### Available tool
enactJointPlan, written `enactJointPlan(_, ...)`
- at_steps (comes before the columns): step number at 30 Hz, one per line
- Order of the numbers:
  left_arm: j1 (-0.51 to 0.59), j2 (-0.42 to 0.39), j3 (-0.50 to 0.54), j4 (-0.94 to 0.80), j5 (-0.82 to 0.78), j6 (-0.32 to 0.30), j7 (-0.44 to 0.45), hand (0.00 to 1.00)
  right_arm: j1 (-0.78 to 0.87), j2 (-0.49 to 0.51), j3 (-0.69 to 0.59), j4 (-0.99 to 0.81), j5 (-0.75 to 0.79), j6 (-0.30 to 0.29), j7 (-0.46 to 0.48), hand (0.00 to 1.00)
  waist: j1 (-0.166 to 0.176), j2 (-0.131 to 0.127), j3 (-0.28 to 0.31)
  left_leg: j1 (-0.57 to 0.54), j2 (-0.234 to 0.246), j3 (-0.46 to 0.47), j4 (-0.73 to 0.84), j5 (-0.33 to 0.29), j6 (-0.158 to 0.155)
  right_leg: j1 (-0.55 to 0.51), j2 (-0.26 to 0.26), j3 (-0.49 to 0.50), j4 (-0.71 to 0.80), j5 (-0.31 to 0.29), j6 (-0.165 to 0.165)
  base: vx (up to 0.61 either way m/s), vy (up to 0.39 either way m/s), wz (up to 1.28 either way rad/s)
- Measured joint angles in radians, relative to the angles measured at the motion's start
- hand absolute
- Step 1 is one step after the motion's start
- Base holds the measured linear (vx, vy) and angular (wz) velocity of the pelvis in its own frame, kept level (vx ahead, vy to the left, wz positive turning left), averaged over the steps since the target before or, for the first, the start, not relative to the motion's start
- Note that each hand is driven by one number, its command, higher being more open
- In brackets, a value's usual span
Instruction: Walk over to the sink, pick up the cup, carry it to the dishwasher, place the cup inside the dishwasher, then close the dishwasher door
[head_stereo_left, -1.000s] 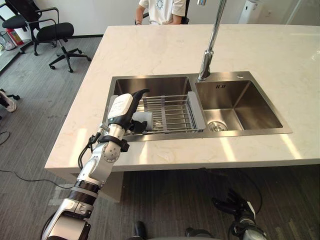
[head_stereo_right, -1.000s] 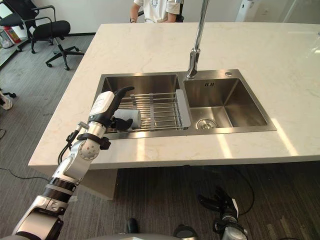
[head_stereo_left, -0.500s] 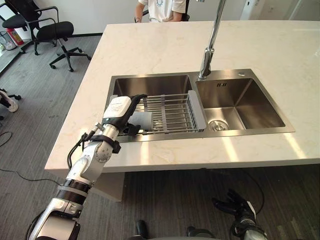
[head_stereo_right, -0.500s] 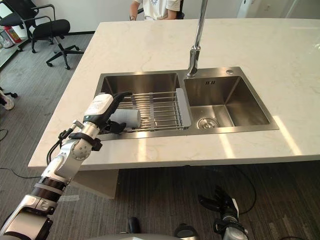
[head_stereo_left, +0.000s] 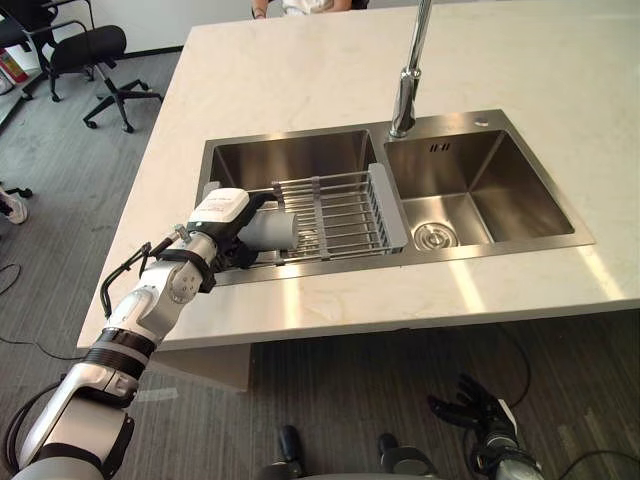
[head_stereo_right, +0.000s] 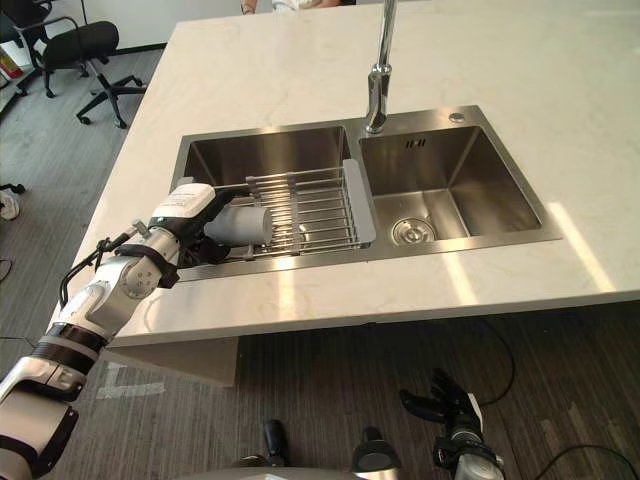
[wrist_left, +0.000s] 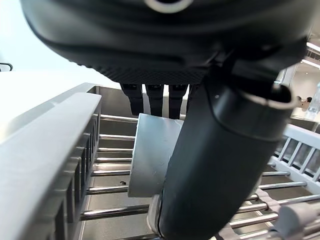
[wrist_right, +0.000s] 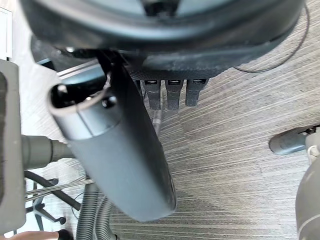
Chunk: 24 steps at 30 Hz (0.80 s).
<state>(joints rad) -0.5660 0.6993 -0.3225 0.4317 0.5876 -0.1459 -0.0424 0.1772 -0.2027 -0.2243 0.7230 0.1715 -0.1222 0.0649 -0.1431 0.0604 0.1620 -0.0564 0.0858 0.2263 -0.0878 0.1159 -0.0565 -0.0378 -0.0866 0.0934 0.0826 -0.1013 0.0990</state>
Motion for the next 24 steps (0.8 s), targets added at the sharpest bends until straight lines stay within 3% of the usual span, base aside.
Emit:
enactJointPlan(1,-0.023,0.000,-0.012,0.018,0.000,0.007,-0.003,0.30,-0.009,0.000,0.000,-0.005,0.000,0.000,0.001,0.90,-0.005,-0.001,0.003,-0.013,0.000,0.011,0.000,0.000,0.001,-0.018,0.000,0.012,0.002,0.004,0.002,0.03,0.001,-0.26)
enactJointPlan(8,-0.134,0.014,-0.014,0.044,-0.015,0.014,-0.004,0.30,-0.018,0.000,0.000,-0.034,0.000,0.000,-0.001,0.90,-0.014,-0.007,0.033,-0.042,0.004,0.056,0.000,0.001,0.001,-0.077,0.004,0.056,0.007,0.022,0.004,0.00,-0.004,-0.21)
enactJointPlan(17,-0.128,0.025,-0.014,-0.037,-0.082,0.011,-0.005,0.30,-0.011,0.012,0.000,-0.031,0.001,0.000,-0.006,0.90,-0.028,-0.019,0.056,-0.038,-0.001,0.061,0.000,0.003,0.005,-0.071,-0.002,0.062,0.006,0.028,0.009,0.00,-0.004,-0.02)
enactJointPlan(19,-0.118,0.012,-0.013,-0.102,-0.101,0.007,0.000,0.30,-0.009,0.018,0.000,-0.031,0.001,0.000,-0.007,0.90,-0.027,-0.026,0.060,-0.030,-0.002,0.051,0.000,0.003,0.005,-0.058,-0.003,0.050,0.005,0.028,0.009,0.02,-0.011,0.14)
enactJointPlan(24,-0.029,-0.114,0.065,-0.302,-0.182,0.000,0.042,0.30,-0.011,0.022,-0.001,-0.030,0.002,-0.001,-0.010,0.90,-0.019,-0.026,0.060,-0.017,-0.003,0.019,0.000,0.007,0.009,-0.026,-0.005,0.006,0.002,0.027,0.008,-0.01,-0.008,0.17)
